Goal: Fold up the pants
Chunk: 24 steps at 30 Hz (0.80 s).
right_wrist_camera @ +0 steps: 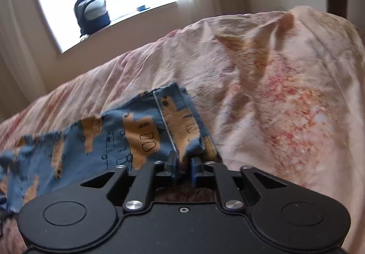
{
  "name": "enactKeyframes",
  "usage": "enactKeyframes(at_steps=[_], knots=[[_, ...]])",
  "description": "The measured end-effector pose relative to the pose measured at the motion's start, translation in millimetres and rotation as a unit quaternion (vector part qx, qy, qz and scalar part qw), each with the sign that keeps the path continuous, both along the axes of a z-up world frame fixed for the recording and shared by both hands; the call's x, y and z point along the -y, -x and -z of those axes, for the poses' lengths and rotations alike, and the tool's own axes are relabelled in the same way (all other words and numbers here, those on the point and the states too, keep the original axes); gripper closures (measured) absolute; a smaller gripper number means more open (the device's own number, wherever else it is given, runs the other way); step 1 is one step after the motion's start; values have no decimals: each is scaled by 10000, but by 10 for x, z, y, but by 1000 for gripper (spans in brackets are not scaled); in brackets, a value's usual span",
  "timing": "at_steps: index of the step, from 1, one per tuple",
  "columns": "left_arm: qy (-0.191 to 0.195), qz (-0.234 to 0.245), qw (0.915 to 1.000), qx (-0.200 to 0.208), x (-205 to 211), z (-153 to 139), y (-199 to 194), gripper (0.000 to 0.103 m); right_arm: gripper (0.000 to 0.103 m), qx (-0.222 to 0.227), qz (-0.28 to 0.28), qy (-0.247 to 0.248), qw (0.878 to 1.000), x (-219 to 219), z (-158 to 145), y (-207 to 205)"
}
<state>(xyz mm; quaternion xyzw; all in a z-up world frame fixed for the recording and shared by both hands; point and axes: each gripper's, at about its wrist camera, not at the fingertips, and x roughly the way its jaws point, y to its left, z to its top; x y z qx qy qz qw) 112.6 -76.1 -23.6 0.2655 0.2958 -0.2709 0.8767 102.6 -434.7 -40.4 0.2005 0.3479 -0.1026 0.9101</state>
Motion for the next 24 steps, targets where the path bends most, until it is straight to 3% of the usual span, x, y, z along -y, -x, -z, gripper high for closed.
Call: enactKeyframes(at_steps=[1, 3, 5, 8, 10, 11, 13, 14, 15, 16, 18, 20, 24], knots=[[-13, 57, 9998, -197, 96, -143, -129, 17, 70, 7, 190, -198, 9996, 22, 9, 50], [-229, 280, 9983, -458, 395, -453, -422, 7, 40, 115, 458, -581, 9972, 58, 54, 144], [-374, 531, 9961, -604, 766, -697, -712, 0, 31, 315, 628, -842, 9940, 77, 81, 217], [-316, 966, 9930, -593, 1441, -803, -1113, 0, 14, 521, 675, -668, 9941, 39, 83, 287], [119, 1259, 9906, -523, 1872, -724, -1354, 2, 14, 558, 613, -509, 9953, 30, 112, 308], [339, 1358, 9883, -612, 2037, -654, -1460, 8, 15, 574, 550, -450, 9958, 42, 131, 309], [673, 1616, 9798, -962, 2355, -496, -1631, 17, 23, 641, 482, -185, 9966, 37, 141, 311], [759, 1778, 9752, -1081, 2505, -401, -1695, 21, 33, 648, 441, 15, 9969, 23, 143, 300], [768, 1890, 9723, -1144, 2621, -314, -1740, 23, 43, 648, 403, 135, 9970, 17, 156, 285], [732, 2010, 9694, -1203, 2740, -232, -1774, 26, 45, 644, 375, 185, 9970, 19, 171, 268], [664, 2249, 9625, -1363, 2928, -91, -1827, 29, 47, 663, 357, 79, 9971, 51, 204, 240], [642, 2397, 9566, -1530, 3041, 7, -1880, 40, 52, 672, 345, 110, 9971, 64, 226, 214], [786, 2344, 9487, -1971, 3135, 117, -2020, 47, 53, 654, 300, 40, 9974, 93, 265, 160]])
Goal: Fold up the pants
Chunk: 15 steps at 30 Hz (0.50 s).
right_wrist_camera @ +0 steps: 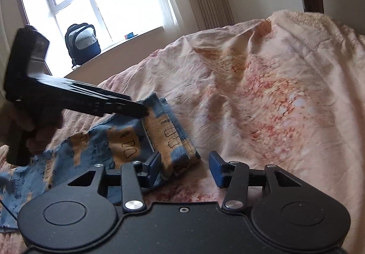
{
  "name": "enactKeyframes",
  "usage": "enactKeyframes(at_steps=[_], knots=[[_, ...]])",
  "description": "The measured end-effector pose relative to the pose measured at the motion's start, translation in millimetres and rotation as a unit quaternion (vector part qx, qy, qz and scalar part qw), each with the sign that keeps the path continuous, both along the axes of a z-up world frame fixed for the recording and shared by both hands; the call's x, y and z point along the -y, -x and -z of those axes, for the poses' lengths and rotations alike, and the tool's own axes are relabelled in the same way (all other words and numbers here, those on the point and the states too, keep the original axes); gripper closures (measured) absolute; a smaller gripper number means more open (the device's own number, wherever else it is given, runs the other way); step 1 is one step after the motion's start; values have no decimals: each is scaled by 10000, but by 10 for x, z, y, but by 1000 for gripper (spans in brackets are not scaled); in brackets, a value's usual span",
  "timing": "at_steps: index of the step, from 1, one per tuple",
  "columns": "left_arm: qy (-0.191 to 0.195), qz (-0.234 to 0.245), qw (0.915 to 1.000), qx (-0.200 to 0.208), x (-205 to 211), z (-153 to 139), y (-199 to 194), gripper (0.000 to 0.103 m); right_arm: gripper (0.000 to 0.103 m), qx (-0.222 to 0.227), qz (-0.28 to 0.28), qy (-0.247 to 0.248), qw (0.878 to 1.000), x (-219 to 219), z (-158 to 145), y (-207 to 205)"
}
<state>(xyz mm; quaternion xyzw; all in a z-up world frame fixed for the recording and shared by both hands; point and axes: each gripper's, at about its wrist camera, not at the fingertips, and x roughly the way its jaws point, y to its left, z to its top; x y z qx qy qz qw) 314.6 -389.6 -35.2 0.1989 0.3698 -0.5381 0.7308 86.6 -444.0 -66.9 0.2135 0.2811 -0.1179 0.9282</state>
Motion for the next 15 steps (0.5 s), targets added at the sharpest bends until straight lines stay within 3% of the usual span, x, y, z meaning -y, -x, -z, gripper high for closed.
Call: enactKeyframes(at_steps=[3, 5, 9, 10, 11, 12, 15], knots=[[27, -7, 9997, -228, 13, 19, -33, 59, 53, -4, -120, -8, 9999, -30, -2, -21], [10, 5, 9995, -305, 49, 28, -39, 60, 56, -53, -195, 8, 9998, -59, 0, -50], [-79, -170, 9979, -624, 122, 86, -92, 58, 70, -91, -149, -75, 9998, -26, 9, -84], [-68, -219, 9977, -632, 142, 92, -91, 75, 73, -79, -132, -126, 9998, -12, 10, -85], [-64, -251, 9980, -570, 163, 80, -72, 81, 79, -59, -143, -123, 9998, -9, 6, -82], [-71, -277, 9985, -465, 189, 55, -42, 84, 86, -24, -142, -73, 9999, -15, -6, -75], [-11, -296, 9992, -252, 234, -19, 18, 89, 92, 149, -79, 109, 9998, -20, -68, -37]])
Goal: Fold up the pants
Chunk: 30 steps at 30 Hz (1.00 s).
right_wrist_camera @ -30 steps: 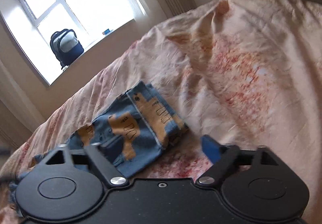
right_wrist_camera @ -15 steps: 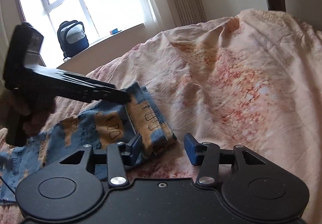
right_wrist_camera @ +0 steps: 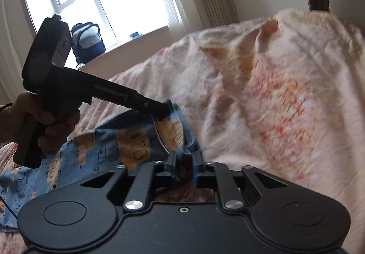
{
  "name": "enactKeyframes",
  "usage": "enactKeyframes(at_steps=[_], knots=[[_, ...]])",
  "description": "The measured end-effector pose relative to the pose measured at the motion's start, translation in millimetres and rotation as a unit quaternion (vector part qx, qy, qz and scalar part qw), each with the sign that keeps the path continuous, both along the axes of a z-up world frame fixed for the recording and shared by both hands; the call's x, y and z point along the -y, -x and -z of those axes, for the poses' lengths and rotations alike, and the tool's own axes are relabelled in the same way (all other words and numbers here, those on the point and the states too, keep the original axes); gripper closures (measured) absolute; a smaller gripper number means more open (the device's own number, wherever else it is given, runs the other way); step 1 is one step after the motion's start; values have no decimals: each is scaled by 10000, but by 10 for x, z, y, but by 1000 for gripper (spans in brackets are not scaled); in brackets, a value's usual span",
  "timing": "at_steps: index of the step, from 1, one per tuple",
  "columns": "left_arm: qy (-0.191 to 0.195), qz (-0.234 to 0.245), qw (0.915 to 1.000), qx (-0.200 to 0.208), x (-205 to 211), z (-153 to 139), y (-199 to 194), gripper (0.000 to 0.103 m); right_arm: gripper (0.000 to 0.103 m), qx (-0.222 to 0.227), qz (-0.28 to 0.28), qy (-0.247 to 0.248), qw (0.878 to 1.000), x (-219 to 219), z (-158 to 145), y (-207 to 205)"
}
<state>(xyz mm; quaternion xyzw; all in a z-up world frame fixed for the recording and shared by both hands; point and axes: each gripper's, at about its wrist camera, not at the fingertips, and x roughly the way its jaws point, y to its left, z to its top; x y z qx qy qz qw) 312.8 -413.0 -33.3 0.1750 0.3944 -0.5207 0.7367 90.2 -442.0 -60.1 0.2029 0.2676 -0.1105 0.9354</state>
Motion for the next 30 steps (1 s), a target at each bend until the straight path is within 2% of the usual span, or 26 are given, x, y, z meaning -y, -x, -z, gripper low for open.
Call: enactKeyframes(at_steps=[4, 7, 10, 12, 13, 15, 16, 17, 18, 20, 22, 23, 26, 27, 30], knots=[[131, -5, 9998, 159, 37, -66, 62, 90, 93, 50, 116, -10, 9999, 31, -9, 27], [346, 11, 9992, 199, 106, -130, 89, 91, 93, 241, 219, 245, 9992, 6, -73, 86], [193, 89, 9994, 286, 217, -59, 102, 90, 94, 268, 305, 355, 9985, 9, -82, 102], [-35, 152, 9991, 403, 262, 66, 127, 88, 91, -62, 198, 282, 9994, 38, -4, 17], [-57, 139, 9989, 455, 255, 90, 137, 81, 88, -373, 84, 238, 9990, 50, 78, -61], [-25, -30, 9983, 577, 208, 42, 142, 59, 80, -370, 80, 151, 9992, 75, 114, -75], [-21, -158, 9976, 674, 171, -18, 145, 38, 76, -295, 67, 239, 9993, 69, 88, -64], [-9, -311, 9959, 846, 114, -109, 155, 25, 64, -221, 100, 388, 9990, 52, 60, -49], [1, -437, 9936, 1040, 50, -203, 180, 21, 50, -153, 163, 532, 9983, 26, 36, -33], [-149, -754, 9863, 1462, -110, -435, 234, 7, 37, -6, 204, 789, 9967, -22, -17, -8], [-478, -1178, 9774, 1689, -334, -646, 282, 3, 33, 127, 142, 978, 9950, -80, -58, 9], [-723, -1442, 9714, 1740, -483, -739, 325, 1, 27, 203, 55, 1069, 9940, -123, -78, 16], [-1362, -2306, 9475, 1748, -1076, -892, 550, 0, 14, 433, -381, 1448, 9878, -318, -150, 0], [-1421, -2485, 9425, 1723, -1285, -904, 637, 0, 11, 487, -603, 1554, 9848, -397, -158, -15], [-1121, -3227, 9249, 1670, -1981, -787, 997, 0, 5, 546, -1419, 1870, 9705, -666, -144, -58]])
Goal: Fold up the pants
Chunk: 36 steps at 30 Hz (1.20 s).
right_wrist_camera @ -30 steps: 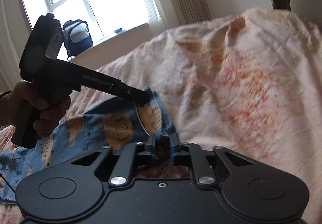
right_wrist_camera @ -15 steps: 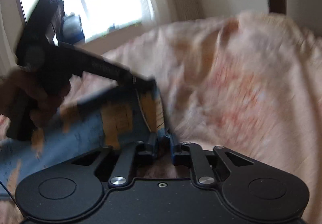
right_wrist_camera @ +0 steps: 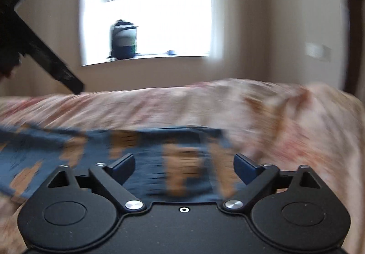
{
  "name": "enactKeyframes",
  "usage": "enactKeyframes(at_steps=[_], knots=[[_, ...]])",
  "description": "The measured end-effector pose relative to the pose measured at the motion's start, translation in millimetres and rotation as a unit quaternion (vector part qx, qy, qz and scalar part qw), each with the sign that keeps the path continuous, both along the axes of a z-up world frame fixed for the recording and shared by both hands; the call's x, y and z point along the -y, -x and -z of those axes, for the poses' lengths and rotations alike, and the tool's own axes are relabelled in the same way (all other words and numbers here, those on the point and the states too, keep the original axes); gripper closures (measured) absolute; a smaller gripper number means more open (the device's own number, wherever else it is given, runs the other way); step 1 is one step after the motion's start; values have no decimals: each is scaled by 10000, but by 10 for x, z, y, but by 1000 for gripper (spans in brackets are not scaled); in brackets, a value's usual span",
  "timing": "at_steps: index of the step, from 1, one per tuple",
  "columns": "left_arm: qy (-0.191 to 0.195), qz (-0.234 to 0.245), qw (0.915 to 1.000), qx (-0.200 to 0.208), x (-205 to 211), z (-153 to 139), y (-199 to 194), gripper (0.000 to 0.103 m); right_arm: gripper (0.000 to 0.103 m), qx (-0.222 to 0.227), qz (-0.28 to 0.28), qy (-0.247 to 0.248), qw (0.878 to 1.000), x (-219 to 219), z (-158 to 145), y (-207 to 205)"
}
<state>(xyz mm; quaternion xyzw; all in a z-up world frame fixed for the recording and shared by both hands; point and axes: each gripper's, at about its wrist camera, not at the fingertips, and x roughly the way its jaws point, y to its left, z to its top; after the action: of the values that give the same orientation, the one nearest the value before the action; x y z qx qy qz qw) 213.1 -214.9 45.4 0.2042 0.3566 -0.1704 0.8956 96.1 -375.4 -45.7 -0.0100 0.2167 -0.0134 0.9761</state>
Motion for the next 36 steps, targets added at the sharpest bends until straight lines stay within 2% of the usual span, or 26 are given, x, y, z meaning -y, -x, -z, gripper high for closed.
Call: enactKeyframes(at_steps=[4, 7, 8, 9, 12, 14, 15, 17, 19, 21, 24, 26, 28, 31, 36], knots=[[255, -879, 9955, 241, -722, 539, 359, 0, 4, -279, -512, 528, 9969, -258, 71, -35], [388, -1926, 9804, 117, -1150, 1077, 493, 0, 2, -879, -461, 1016, 9899, -352, 205, -99], [739, -2088, 9749, 223, -1301, 1193, 586, 0, 1, -1006, -374, 1132, 9878, -356, 240, -101], [1083, -2083, 9712, 407, -1410, 1215, 691, 0, 1, -1054, -296, 1057, 9883, -310, 234, -98], [1069, -1843, 9758, 497, -1494, 1017, 832, 0, 1, -1101, -39, 837, 9904, -178, 187, -56], [1144, -1656, 9755, 890, -1606, 850, 979, 0, 1, -924, 37, 638, 9937, -121, 142, -14], [1263, -1628, 9722, 1113, -1705, 787, 1039, 0, 1, -814, 9, 510, 9954, -107, 100, 12], [1425, -1861, 9626, 1362, -1993, 674, 1075, 0, 1, -590, -202, 306, 9976, -126, 5, 20], [1587, -2290, 9498, 1422, -2334, 646, 1032, 0, 1, -411, -703, 322, 9962, -236, -89, -80], [1758, -2627, 9394, 1324, -2625, 681, 922, 0, 1, -302, -1466, 406, 9879, -442, -172, -315], [2101, -3139, 9204, 1008, -3080, 790, 791, 0, 1, -407, -2710, 368, 9610, -945, -275, -913], [2439, -3295, 9084, 818, -3324, 862, 768, 0, 1, -639, -3516, 239, 9337, -1381, -323, -1426], [2681, -3358, 9007, 643, -3443, 920, 746, 0, 1, -641, -4156, 174, 9071, -1811, -344, -1842], [2893, -3139, 9030, 484, -3573, 995, 764, 0, 1, -915, -4966, -25, 8631, -2479, -334, -2453], [2675, -2820, 9209, 290, -3564, 1133, 770, 0, 7, -1895, -5820, -977, 7847, -3502, -276, -3100]])
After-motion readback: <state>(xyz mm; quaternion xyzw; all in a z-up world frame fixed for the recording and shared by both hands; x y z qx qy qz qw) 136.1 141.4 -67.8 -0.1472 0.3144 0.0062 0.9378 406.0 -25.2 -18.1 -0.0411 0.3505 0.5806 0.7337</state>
